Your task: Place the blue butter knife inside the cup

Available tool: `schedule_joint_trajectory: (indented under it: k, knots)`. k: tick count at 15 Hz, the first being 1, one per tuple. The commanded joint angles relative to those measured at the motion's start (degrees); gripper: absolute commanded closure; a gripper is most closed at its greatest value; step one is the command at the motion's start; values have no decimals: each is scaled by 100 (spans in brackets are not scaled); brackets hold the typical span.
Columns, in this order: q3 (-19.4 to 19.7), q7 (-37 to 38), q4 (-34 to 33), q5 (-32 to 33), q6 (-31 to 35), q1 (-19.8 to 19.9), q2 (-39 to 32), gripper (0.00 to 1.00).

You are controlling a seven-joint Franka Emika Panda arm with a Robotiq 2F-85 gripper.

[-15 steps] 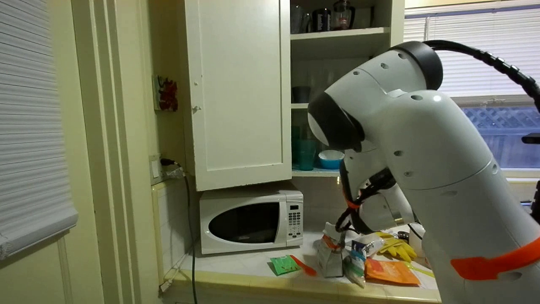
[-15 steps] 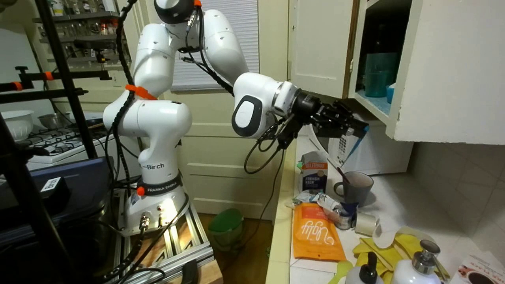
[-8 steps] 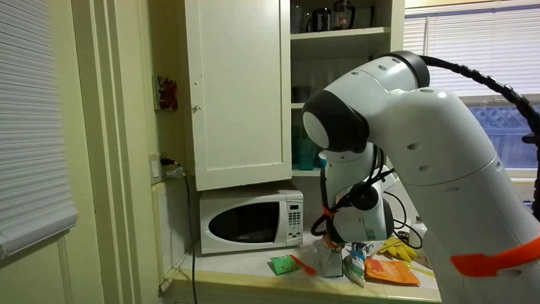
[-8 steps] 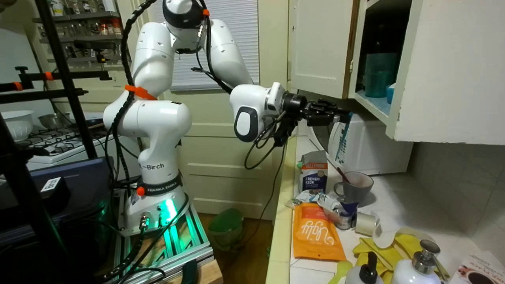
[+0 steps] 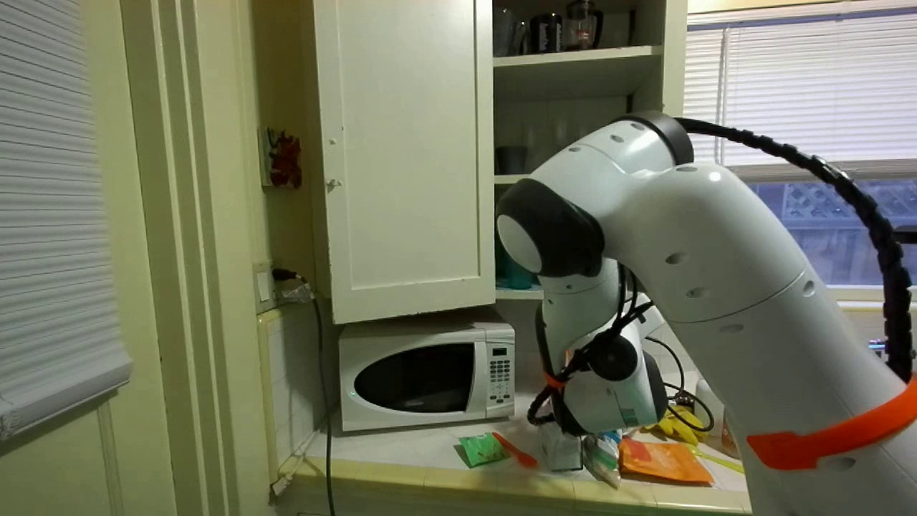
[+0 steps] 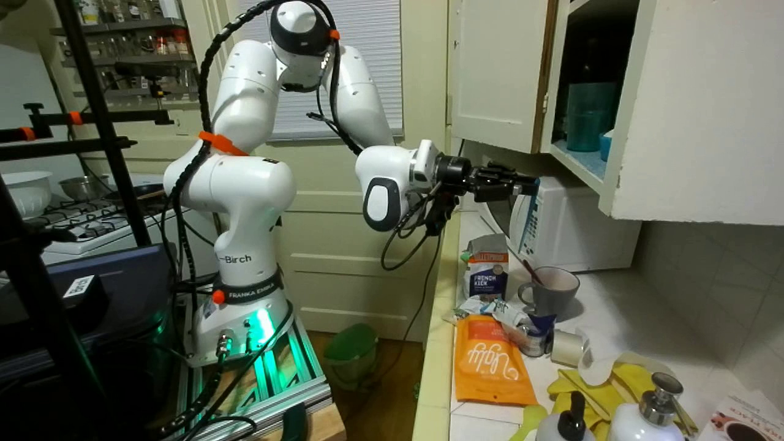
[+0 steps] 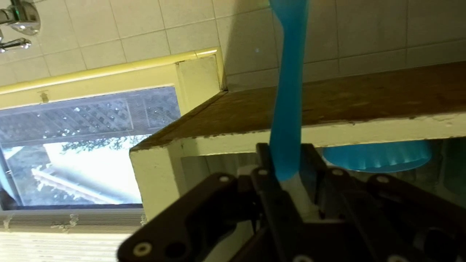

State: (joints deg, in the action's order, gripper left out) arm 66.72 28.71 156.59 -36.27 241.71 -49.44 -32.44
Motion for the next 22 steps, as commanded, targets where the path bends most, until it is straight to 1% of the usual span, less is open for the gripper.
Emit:
schedule_joint_trajectory:
  k: [1, 2, 3, 5, 6, 8, 10, 14, 18, 20, 21, 22]
  knots:
    - [-275, 747, -215, 455, -5, 344, -580, 94]
    - [-439, 798, -225, 620, -10, 543, -452, 94]
    - [-212, 462, -117, 363, -21, 206, -300, 75]
    - [-388, 606, -176, 484, -23, 399, -378, 75]
    - [-357, 494, -237, 277, 118, 392, -596, 94]
    - [-325, 495, -466, -47, 52, 312, -1035, 94]
    - [-532, 454, -709, -310, 50, 397, -1402, 94]
    - [-824, 379, -1101, -628, 57, 591, -1917, 94]
    - [-1013, 389, -1339, -819, -22, 826, -2245, 94]
    - [-1097, 438, -1434, -698, -91, 980, -2318, 94]
    - [-1867, -454, -1679, -687, 428, 1786, -1536, 94]
    - [-1276, 367, -1640, -529, -93, 1233, -2300, 94]
